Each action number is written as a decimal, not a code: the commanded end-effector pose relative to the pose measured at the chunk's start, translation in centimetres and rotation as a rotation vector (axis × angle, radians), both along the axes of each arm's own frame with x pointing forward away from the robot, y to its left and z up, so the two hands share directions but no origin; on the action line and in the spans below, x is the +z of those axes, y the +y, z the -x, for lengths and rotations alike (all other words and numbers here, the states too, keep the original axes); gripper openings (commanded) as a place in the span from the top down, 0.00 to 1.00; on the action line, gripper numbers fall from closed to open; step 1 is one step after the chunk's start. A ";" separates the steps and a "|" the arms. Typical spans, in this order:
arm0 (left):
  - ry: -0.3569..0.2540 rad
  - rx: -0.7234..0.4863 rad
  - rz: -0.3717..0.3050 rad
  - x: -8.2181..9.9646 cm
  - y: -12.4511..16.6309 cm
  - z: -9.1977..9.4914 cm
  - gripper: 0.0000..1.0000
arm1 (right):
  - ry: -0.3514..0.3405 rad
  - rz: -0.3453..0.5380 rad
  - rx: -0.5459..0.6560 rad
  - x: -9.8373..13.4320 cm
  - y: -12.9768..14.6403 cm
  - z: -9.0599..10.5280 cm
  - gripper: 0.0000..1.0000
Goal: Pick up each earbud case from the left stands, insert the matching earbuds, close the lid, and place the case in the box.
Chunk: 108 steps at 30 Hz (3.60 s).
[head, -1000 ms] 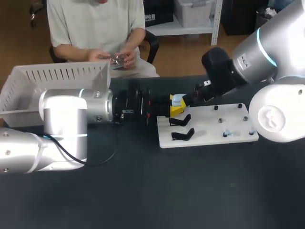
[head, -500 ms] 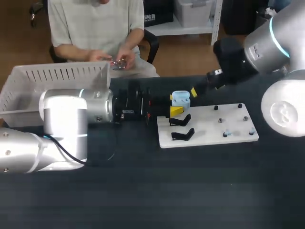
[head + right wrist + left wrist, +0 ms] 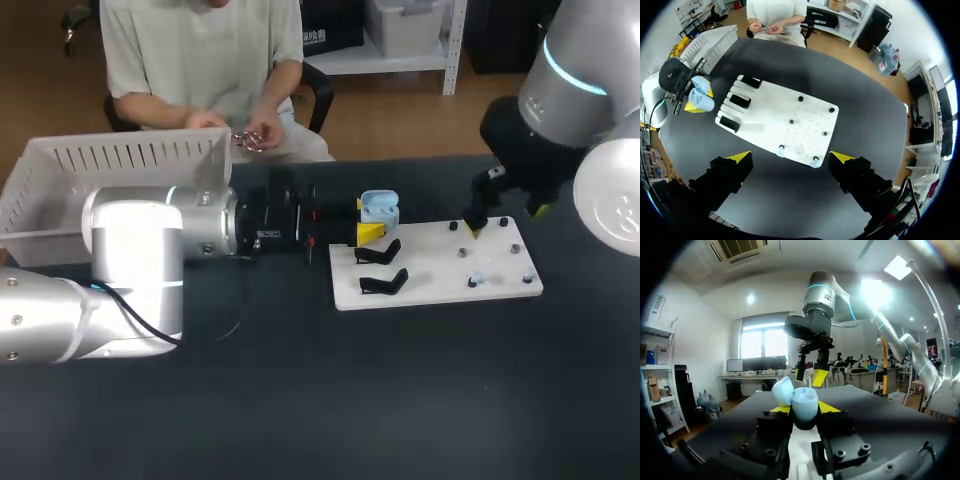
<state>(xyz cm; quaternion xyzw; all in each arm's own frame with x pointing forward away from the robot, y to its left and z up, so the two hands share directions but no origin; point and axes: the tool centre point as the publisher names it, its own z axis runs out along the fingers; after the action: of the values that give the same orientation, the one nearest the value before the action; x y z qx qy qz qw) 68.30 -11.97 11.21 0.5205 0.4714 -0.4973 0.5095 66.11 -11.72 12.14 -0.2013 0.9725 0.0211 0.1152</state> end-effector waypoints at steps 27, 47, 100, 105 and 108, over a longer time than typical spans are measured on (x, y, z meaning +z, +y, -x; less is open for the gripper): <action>0.000 -0.001 0.002 -0.1 -0.1 -0.1 1.00 | 0.087 0.129 -0.105 -7.3 -3.8 2.2 0.45; 0.000 -0.001 0.002 -0.1 -0.1 -0.1 1.00 | 0.061 0.161 -0.229 -9.1 -4.9 1.1 0.56; 0.000 -0.001 0.002 -0.1 -0.1 -0.1 1.00 | 0.034 0.198 -0.227 -2.2 -2.3 2.4 1.00; 0.000 -0.001 0.002 -0.1 -0.1 -0.1 1.00 | 0.064 0.216 -0.205 1.8 0.7 3.0 1.00; 0.000 -0.001 0.002 -0.1 -0.1 -0.1 1.00 | 0.075 0.215 -0.199 3.4 2.5 3.1 1.00</action>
<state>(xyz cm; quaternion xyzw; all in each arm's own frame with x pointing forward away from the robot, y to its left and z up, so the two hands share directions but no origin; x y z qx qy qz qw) 68.30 -11.98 11.21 0.5205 0.4714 -0.4974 0.5094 63.09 -10.92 12.92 -0.1159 0.9871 -0.0767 0.0798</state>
